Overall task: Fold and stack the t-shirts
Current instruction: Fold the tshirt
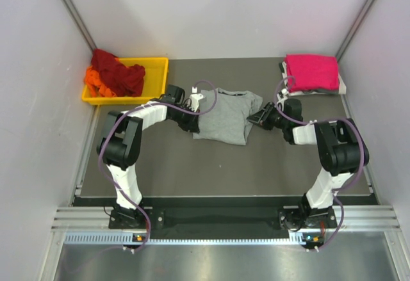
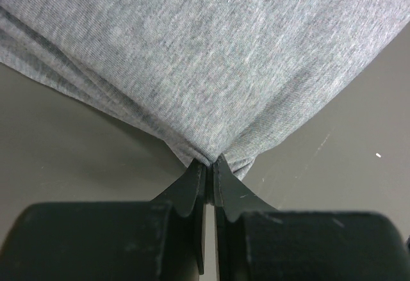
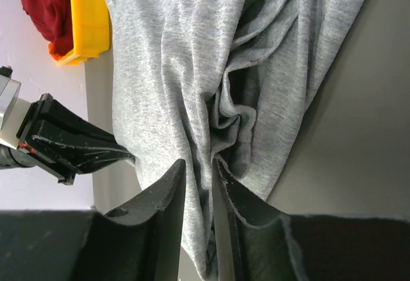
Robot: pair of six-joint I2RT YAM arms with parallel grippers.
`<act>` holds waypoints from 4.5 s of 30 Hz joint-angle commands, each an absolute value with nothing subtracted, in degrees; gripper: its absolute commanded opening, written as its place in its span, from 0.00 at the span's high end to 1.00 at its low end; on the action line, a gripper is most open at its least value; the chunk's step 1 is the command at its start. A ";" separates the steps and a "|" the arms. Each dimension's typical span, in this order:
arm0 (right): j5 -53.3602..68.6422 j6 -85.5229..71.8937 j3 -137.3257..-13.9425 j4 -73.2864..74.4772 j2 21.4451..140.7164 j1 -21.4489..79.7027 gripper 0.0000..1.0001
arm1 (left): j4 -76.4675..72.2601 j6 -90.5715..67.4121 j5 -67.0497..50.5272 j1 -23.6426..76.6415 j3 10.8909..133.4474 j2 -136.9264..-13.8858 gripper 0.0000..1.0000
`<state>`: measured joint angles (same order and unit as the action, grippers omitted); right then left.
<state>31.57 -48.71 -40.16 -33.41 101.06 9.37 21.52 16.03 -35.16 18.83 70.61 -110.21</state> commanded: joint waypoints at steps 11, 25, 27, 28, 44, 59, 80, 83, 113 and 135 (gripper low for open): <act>31.12 -50.19 -44.03 -36.91 104.94 11.95 0.75 | 23.64 16.88 -36.30 19.16 72.16 -109.86 1.00; 30.50 -45.98 -41.66 -30.78 98.37 6.60 1.00 | 25.31 20.04 -34.99 19.07 70.93 -108.55 1.00; 31.37 -43.35 -41.83 -27.18 97.12 4.49 1.00 | 25.40 20.48 -34.46 19.07 70.66 -108.46 1.00; 32.16 -42.46 -42.27 -26.03 96.16 3.96 1.00 | 25.40 20.65 -34.11 19.07 70.58 -108.54 1.00; 35.86 -35.96 -52.38 -15.75 101.08 2.90 0.72 | 26.46 20.83 -36.91 19.95 73.48 -111.01 1.00; 30.14 -39.37 -39.02 -21.08 95.35 12.74 0.71 | 26.54 21.18 -37.00 20.04 72.77 -109.86 1.00; 31.99 -37.45 -34.11 -17.94 89.49 9.41 1.00 | 28.47 24.52 -33.58 19.95 72.25 -108.37 1.00; 33.92 -35.95 -33.05 -15.30 88.77 9.40 1.00 | 29.18 25.05 -33.75 19.95 72.25 -108.46 1.00; 20.83 -21.36 -70.02 5.53 102.89 9.40 0.54 | 24.17 9.93 -28.29 16.61 103.70 -123.20 0.39; 20.40 -21.97 -72.69 6.42 108.81 11.51 1.00 | 22.33 9.58 -30.85 18.81 108.02 -127.80 1.00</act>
<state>22.44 -22.61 -72.42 6.94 113.49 11.51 25.43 10.31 -29.76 18.85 107.85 -132.14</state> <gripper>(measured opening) 0.012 0.012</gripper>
